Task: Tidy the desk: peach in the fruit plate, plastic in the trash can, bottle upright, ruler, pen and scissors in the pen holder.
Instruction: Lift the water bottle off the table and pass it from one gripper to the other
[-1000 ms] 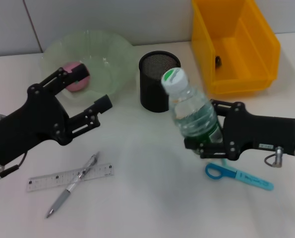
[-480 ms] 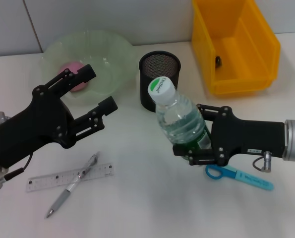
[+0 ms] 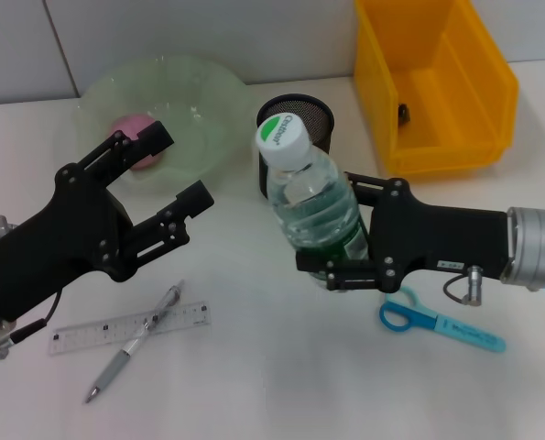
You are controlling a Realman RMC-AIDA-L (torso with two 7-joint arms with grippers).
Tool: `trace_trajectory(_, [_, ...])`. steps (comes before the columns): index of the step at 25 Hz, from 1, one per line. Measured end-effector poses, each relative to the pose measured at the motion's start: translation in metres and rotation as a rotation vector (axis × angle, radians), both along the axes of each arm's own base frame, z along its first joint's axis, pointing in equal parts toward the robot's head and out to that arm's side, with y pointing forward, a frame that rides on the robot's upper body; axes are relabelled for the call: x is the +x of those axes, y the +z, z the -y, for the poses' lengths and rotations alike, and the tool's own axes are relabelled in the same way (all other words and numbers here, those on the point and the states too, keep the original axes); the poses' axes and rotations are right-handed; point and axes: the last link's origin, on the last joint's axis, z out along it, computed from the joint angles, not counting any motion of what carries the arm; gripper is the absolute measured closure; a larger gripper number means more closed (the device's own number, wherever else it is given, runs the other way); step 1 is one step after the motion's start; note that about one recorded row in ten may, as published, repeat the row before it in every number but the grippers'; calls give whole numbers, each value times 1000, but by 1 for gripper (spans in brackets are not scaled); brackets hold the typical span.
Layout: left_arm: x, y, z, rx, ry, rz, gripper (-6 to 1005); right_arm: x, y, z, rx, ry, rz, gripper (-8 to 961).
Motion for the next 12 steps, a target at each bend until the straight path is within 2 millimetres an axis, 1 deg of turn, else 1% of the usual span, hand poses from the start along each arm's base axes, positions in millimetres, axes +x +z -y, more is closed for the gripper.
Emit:
trace_trajectory(6, [1,1,1,-24,-5,16,206,-8,-13,-1,-20,32,-20,155])
trace_trajectory(8, [4,-2,2,-54,-11,40,206,-9,-14,-1,-22,36,-21,154])
trace_trajectory(12, [4,-2,2,-59,-9,43,206,-12,-16,-2,-29,46,-26,154])
